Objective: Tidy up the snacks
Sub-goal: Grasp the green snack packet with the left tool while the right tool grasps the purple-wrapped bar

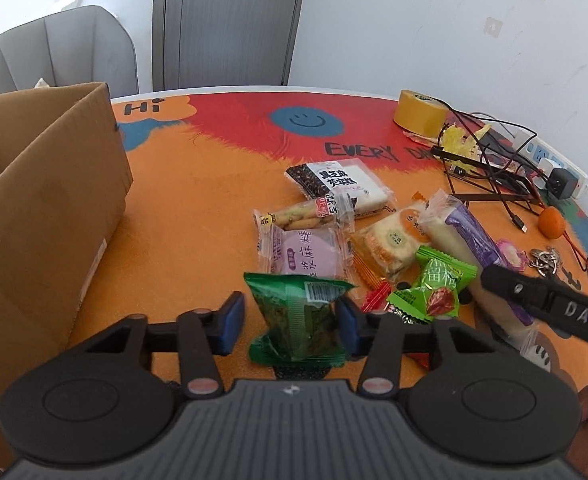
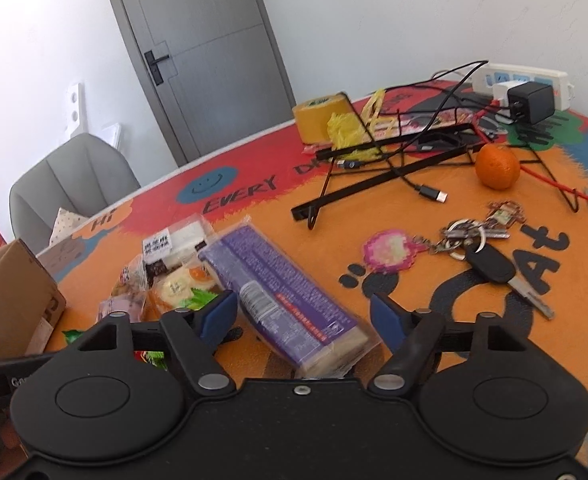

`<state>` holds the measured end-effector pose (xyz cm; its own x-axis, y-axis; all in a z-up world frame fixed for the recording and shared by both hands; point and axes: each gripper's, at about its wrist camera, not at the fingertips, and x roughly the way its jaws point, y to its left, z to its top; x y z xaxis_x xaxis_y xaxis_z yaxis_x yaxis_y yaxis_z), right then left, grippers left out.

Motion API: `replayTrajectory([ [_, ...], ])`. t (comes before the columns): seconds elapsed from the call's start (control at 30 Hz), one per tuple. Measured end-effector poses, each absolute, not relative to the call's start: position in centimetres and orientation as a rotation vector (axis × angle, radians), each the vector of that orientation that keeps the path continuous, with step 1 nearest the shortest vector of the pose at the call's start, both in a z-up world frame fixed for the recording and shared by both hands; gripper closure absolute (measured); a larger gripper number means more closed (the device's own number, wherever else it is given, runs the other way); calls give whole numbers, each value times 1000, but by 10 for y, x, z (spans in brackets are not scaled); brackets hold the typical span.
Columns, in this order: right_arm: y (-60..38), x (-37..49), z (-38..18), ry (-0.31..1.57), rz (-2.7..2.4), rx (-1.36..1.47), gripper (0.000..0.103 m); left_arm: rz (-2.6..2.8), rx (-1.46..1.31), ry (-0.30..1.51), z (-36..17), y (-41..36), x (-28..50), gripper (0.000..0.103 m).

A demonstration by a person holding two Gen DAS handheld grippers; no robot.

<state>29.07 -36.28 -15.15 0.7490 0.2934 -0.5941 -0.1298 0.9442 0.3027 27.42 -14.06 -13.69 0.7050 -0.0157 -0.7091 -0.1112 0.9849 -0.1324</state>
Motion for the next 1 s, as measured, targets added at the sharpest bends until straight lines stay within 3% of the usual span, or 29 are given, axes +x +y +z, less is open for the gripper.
replayTrajectory([
  [0.1,-356,286,-153,689,236,208,37,45,-167,785,-137,-140,273,72],
  [0.27,-352,277,-155,709,259,197,61,27,-184,775,-134,-135,265,75],
  [0.73,-358,248,-141,682,239,274,76,0,-216,701,-107,-120,237,75],
  [1.0,-364,230,-136,671,244,303,79,-4,-216,673,-95,-118,218,75],
])
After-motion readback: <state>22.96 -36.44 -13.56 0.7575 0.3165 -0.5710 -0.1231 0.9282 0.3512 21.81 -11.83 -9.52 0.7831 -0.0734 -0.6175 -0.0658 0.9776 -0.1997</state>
